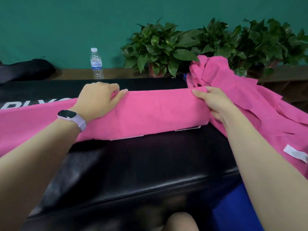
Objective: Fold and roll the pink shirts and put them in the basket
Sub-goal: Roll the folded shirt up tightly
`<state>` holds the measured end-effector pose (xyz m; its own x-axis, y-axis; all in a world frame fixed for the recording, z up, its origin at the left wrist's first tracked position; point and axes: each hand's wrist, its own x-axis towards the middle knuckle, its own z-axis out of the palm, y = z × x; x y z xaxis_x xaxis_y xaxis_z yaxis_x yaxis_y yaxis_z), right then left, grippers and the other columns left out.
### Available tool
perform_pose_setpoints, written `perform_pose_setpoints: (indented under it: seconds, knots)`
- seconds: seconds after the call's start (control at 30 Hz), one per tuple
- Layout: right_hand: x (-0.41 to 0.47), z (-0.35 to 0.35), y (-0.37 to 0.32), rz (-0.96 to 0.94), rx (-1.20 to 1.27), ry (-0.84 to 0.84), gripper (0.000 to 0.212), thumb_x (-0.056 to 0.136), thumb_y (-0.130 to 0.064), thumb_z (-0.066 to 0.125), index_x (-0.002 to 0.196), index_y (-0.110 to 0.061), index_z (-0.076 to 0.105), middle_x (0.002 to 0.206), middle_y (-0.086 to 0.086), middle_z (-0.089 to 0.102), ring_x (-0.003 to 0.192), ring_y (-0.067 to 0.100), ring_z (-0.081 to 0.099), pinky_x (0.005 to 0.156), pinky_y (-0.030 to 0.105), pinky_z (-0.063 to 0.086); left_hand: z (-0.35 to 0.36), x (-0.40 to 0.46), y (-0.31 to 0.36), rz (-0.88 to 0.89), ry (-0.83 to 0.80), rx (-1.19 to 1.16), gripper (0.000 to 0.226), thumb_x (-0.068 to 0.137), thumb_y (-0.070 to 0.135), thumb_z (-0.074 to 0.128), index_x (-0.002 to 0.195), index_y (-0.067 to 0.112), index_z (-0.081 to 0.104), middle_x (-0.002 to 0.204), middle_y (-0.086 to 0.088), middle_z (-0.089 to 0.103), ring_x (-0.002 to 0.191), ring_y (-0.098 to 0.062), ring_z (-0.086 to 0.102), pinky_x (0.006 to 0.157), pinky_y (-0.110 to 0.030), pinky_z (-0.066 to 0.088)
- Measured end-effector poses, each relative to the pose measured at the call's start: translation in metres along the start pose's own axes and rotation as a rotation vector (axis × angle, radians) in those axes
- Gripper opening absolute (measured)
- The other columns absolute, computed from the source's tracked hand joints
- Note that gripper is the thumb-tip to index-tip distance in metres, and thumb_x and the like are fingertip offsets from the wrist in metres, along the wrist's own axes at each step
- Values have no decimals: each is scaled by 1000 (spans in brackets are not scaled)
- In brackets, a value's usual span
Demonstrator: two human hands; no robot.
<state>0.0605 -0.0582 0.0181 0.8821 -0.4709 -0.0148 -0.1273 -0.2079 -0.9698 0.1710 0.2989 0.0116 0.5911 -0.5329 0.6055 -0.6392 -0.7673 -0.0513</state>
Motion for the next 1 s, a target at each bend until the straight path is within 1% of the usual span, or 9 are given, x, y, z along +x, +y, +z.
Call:
perform_pose_setpoints:
  seconds: [0.1, 0.13, 0.23, 0.37, 0.47, 0.6, 0.73, 0.9, 1.0]
  knots:
    - [36, 24, 15, -12, -179, 115, 42, 95, -30, 71, 126, -2, 65, 126, 13, 68, 117, 31, 64, 98, 37, 50, 41, 20, -9, -150, -236, -64, 52, 99, 60, 39, 71, 19, 48, 65, 2, 54, 66, -29, 57, 62, -37, 45]
    - [43, 32, 23, -38, -289, 160, 45, 96, -31, 69, 128, -1, 62, 128, 13, 65, 120, 32, 61, 99, 35, 46, 56, 22, -8, -203, -314, -91, 51, 99, 59, 41, 71, 17, 49, 69, 0, 56, 71, -30, 58, 66, -38, 48]
    - [56, 51, 53, -141, -666, 282, 31, 97, -38, 63, 103, -7, 66, 94, 13, 68, 101, 39, 65, 79, 40, 47, 95, 14, -6, -254, -325, -171, 50, 100, 54, 43, 68, 16, 44, 75, -1, 52, 81, -28, 54, 69, -38, 46]
    - [69, 61, 69, -168, -926, 349, 42, 97, -45, 58, 121, -11, 60, 106, 17, 69, 101, 41, 64, 75, 41, 42, 111, 15, -20, -222, -348, -213, 45, 100, 54, 40, 69, 22, 42, 75, 6, 46, 79, -23, 49, 71, -37, 41]
    - [75, 60, 68, -164, -946, 335, 36, 98, -45, 57, 114, -12, 59, 105, 16, 68, 100, 41, 64, 73, 40, 38, 112, 19, -20, -199, -362, -213, 40, 102, 48, 41, 78, 16, 46, 81, -2, 50, 81, -27, 49, 79, -41, 41]
    - [76, 59, 66, -155, -931, 310, 36, 97, -46, 59, 113, -14, 60, 108, 14, 68, 102, 40, 63, 76, 41, 42, 112, 21, -17, -186, -327, -183, 35, 103, 40, 44, 84, 11, 49, 84, -9, 54, 82, -34, 52, 83, -43, 39]
    - [77, 55, 64, -163, -823, 357, 42, 97, -46, 62, 125, -15, 63, 117, 12, 67, 107, 40, 62, 87, 47, 49, 114, 19, -19, -259, -326, -252, 36, 104, 38, 45, 84, 8, 53, 87, -10, 57, 89, -34, 53, 87, -46, 41]
    - [79, 52, 66, -135, -809, 393, 31, 92, -48, 67, 98, -17, 65, 94, 7, 67, 92, 37, 65, 77, 41, 48, 112, 19, -17, -351, -324, -291, 33, 102, 38, 50, 86, 9, 57, 87, -6, 57, 90, -32, 54, 82, -41, 40]
    - [79, 54, 69, -108, -870, 383, 34, 92, -49, 65, 102, -16, 63, 99, 9, 67, 94, 37, 64, 75, 38, 43, 96, 22, 6, -313, -198, -161, 17, 98, 27, 56, 94, 11, 62, 97, -9, 57, 94, -36, 53, 85, -45, 40]
